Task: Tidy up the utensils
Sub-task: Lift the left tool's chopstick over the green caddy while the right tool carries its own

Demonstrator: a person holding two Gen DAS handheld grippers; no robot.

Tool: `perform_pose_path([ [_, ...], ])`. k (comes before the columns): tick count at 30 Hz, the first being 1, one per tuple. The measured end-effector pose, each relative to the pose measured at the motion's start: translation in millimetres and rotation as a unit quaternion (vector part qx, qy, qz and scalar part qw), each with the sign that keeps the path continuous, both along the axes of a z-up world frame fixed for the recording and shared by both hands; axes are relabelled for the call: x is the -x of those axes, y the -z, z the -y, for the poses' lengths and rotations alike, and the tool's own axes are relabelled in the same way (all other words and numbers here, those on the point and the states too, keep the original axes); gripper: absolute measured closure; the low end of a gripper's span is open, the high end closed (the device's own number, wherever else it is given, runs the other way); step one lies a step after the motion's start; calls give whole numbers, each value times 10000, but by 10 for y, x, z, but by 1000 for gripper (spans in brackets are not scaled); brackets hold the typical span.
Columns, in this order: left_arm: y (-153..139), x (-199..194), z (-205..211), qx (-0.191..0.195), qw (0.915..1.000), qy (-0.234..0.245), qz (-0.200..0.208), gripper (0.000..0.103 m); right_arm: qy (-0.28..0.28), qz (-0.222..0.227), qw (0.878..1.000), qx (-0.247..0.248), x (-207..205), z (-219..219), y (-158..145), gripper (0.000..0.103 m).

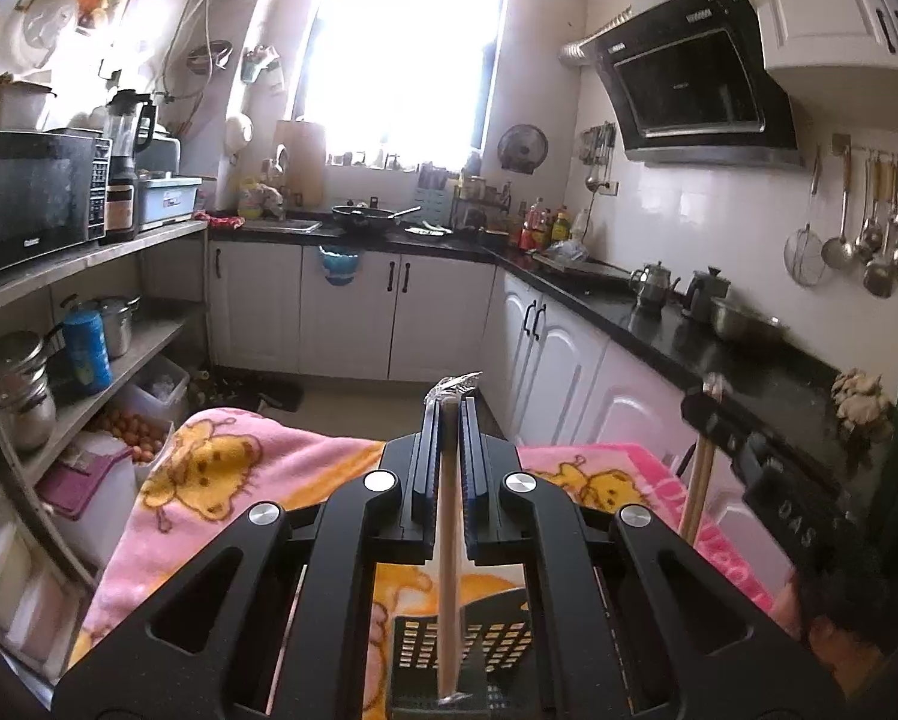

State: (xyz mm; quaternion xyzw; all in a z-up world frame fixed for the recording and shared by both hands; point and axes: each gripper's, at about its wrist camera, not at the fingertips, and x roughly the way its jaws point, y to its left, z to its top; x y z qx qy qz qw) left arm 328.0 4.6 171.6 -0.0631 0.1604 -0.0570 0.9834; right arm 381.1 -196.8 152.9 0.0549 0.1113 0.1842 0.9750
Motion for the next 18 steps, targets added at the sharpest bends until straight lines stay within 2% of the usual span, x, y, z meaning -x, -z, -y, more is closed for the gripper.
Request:
perform_pose_path([
  [8, 328, -136, 8, 68, 9998, 188, -89, 101, 45, 11, 9999, 152, -155, -84, 277, 97],
  [18, 631, -274, 6, 155, 9989, 408, -189, 101, 139, -108, 9998, 133, -154, -41, 553, 97],
])
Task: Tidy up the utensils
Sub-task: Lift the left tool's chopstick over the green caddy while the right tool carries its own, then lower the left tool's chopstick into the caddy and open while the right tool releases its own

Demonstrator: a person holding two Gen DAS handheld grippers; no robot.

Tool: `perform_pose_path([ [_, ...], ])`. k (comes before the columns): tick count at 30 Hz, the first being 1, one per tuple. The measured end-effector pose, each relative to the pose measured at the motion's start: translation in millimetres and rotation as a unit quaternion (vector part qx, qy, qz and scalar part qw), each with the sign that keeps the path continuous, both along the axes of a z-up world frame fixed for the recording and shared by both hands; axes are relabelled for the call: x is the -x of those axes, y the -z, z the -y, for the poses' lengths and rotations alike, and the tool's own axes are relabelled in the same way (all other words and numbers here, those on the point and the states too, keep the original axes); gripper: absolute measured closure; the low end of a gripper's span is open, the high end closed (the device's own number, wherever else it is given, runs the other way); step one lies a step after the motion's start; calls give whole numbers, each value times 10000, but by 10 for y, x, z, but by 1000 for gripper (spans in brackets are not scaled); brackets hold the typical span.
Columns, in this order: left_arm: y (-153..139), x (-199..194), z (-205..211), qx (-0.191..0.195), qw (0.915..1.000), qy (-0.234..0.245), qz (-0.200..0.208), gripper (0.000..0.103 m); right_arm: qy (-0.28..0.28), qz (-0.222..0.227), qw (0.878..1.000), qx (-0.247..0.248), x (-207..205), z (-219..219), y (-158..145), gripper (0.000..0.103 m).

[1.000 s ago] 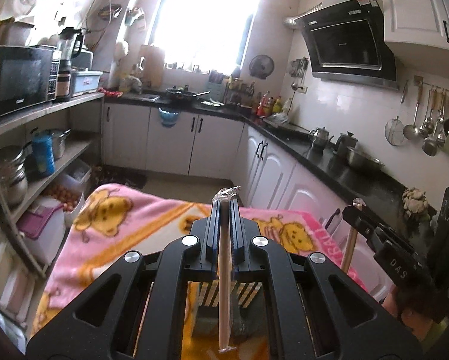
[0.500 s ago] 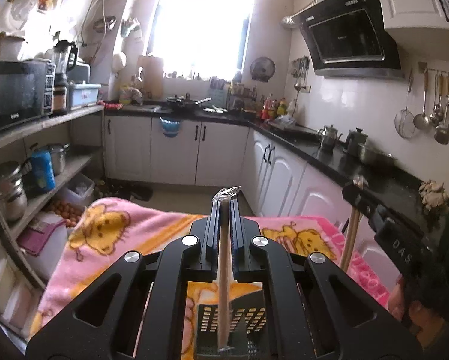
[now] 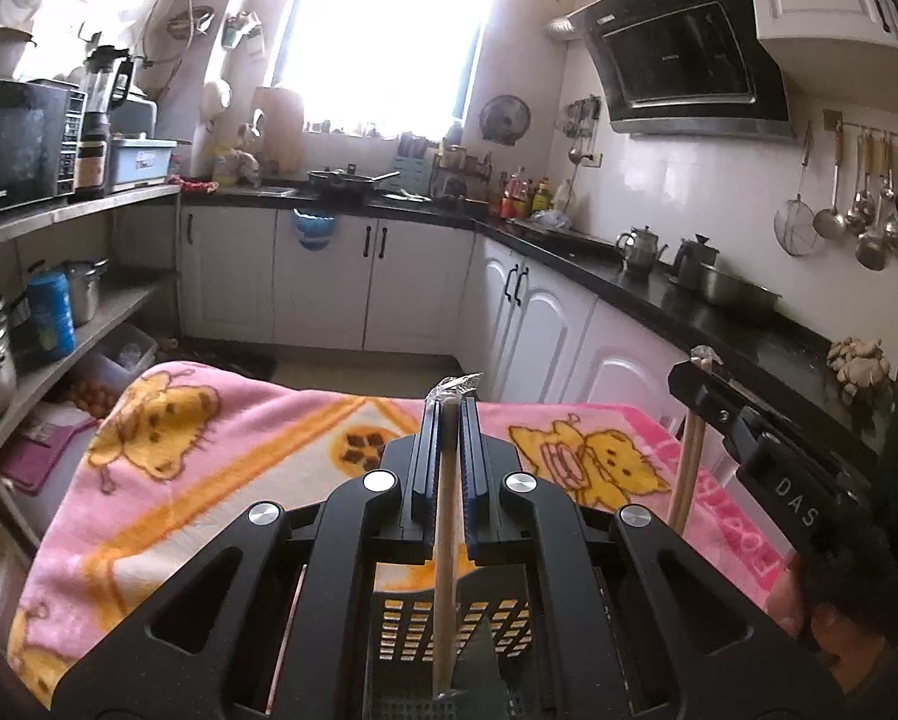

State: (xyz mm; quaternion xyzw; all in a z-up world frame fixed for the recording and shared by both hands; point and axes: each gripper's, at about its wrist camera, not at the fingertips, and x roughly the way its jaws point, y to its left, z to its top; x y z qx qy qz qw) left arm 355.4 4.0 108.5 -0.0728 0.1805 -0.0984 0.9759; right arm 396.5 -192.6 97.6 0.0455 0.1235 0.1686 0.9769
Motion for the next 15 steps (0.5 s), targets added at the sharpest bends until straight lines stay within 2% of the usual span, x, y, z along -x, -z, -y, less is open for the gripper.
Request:
perform_pose_path([
  [7, 161, -10, -5, 69, 9997, 182, -148, 101, -12, -98, 10000, -6, 51, 3, 167, 97],
  [15, 267, 40, -56, 71, 9995, 146, -258, 101, -15, -224, 9997, 27, 130, -7, 239, 96],
])
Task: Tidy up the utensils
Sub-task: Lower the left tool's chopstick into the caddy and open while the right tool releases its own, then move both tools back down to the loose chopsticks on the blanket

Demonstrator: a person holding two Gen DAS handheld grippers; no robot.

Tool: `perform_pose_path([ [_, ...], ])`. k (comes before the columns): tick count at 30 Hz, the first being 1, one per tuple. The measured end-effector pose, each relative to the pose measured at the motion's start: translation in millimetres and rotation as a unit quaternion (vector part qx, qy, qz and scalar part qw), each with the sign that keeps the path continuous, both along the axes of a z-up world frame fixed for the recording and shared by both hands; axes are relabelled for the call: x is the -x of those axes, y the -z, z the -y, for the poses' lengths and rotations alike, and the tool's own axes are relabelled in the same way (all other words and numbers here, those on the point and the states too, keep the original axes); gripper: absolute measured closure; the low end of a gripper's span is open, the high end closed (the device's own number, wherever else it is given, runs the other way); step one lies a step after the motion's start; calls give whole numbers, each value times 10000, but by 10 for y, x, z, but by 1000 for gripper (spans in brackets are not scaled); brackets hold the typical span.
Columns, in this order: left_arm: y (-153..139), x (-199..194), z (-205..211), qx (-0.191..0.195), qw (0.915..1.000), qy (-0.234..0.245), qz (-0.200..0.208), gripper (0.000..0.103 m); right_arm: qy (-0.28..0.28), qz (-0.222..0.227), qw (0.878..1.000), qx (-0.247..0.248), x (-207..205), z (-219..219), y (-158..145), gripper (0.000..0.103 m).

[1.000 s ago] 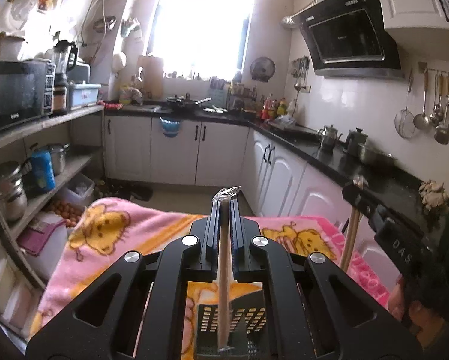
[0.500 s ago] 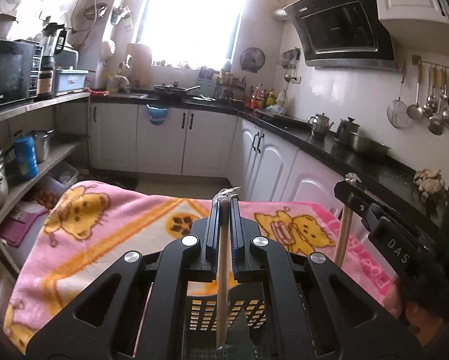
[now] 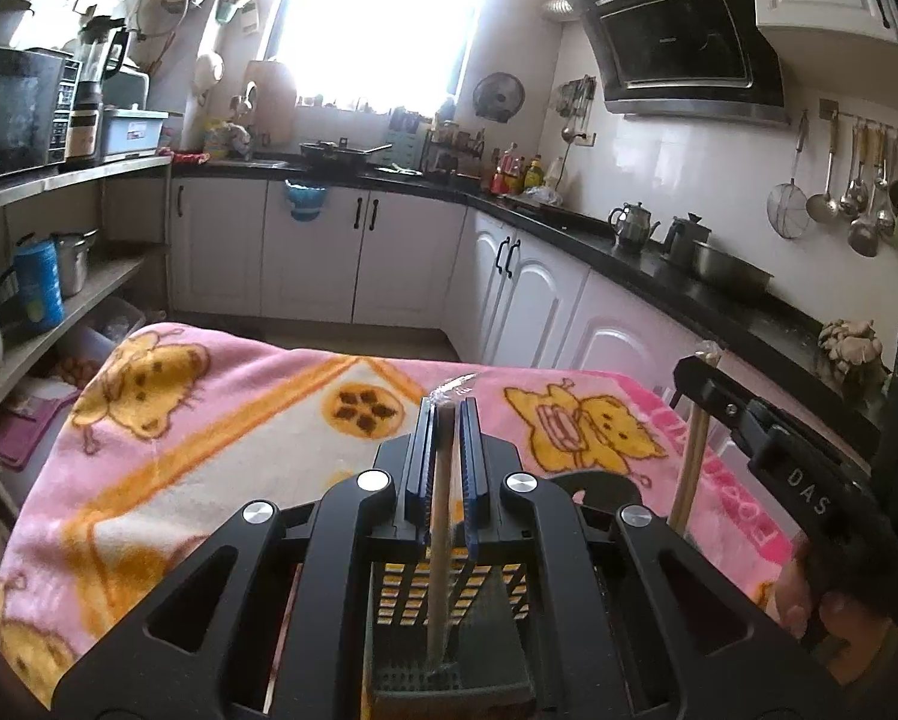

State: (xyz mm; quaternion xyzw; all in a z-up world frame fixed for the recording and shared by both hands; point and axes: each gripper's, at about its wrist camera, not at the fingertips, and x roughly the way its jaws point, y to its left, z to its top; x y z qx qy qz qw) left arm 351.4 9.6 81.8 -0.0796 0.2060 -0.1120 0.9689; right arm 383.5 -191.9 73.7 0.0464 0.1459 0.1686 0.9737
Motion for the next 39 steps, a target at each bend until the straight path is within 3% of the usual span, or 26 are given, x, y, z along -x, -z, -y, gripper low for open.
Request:
perform_pose_path([
  [7, 29, 82, -62, 9, 9999, -28, -132, 98, 105, -129, 9999, -13, 89, 81, 37, 94],
  [14, 71, 162, -106, -4, 9996, -59, -283, 86, 148, -239, 9996, -52, 191, 121, 54, 93],
  [18, 75, 222, -133, 1, 9995, -96, -314, 85, 140, -290, 9995, 4, 237, 113, 63, 92],
  [22, 84, 288, -152, 23, 9993, -127, -354, 76, 168, -323, 9993, 7, 290, 146, 61, 91],
  [33, 99, 498, -229, 105, 9988, -196, -441, 61, 227, -486, 9986, 18, 443, 238, 42, 78],
  [39, 114, 649, -268, 78, 9987, -254, -432, 53, 223, -520, 9984, 27, 555, 243, 37, 76],
])
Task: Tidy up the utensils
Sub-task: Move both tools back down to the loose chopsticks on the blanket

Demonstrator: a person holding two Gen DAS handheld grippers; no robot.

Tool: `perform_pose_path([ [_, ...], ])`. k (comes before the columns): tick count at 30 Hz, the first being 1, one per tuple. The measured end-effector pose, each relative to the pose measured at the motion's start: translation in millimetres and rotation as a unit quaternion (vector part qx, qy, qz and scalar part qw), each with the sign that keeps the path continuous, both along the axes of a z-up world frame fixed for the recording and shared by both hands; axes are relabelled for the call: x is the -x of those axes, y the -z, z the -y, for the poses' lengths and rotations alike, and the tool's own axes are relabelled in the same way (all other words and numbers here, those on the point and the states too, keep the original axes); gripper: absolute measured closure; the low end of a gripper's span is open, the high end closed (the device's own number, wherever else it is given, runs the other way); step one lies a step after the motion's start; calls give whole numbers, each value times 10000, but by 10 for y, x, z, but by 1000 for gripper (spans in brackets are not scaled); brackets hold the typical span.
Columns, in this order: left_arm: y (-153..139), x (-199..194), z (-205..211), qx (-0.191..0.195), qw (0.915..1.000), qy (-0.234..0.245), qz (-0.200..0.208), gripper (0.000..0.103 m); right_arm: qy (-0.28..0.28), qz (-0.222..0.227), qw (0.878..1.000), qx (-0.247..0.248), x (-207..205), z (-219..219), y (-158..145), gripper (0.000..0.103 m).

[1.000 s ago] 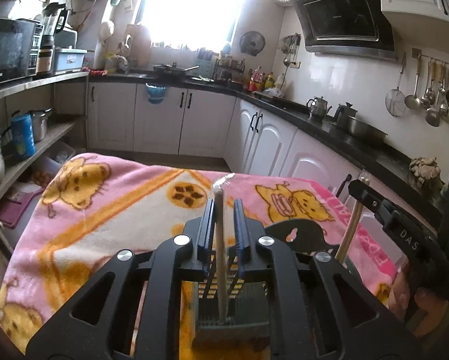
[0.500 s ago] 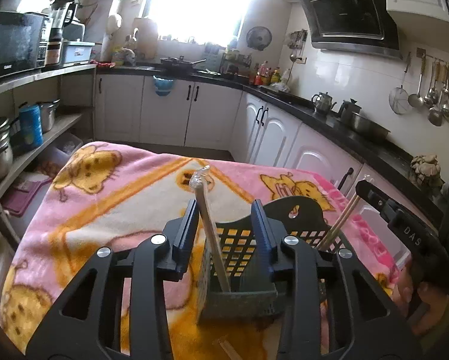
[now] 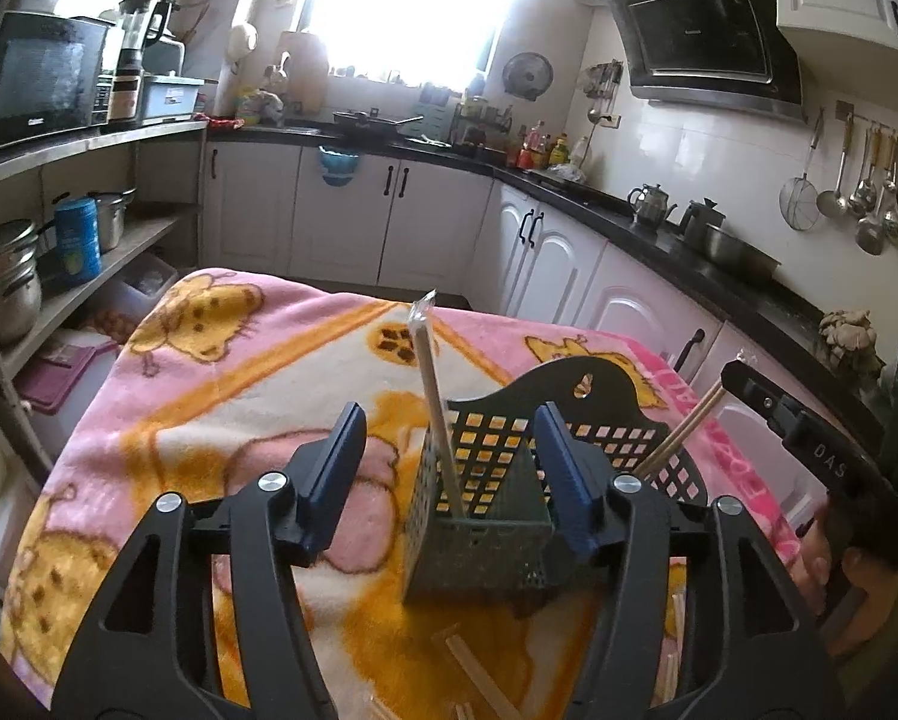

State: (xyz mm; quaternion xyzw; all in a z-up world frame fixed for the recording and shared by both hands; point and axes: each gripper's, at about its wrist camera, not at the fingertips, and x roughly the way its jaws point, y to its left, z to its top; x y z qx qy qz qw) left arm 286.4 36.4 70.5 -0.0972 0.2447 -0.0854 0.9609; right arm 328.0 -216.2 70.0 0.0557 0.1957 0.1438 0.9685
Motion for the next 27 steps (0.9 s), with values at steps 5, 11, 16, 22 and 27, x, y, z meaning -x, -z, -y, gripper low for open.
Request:
perform_pose_path([
  [5, 42, 101, -47, 24, 9999, -66, -74, 47, -35, -41, 10000, 48, 110, 0, 9, 73],
  [11, 73, 280, -85, 61, 9998, -88, -139, 36, -121, -101, 9998, 86, 296, 5, 35, 69],
  [16, 99, 445, -127, 156, 9997, -95, -169, 28, -189, -225, 9995, 141, 455, 8, 81, 65],
  [22, 188, 607, -144, 210, 9993, -95, -293, 24, -310, -376, 9985, 260, 676, -8, 146, 60],
  [27, 258, 722, -172, 266, 9988, -106, -398, 24, -431, -507, 9970, 384, 837, -20, 228, 60],
])
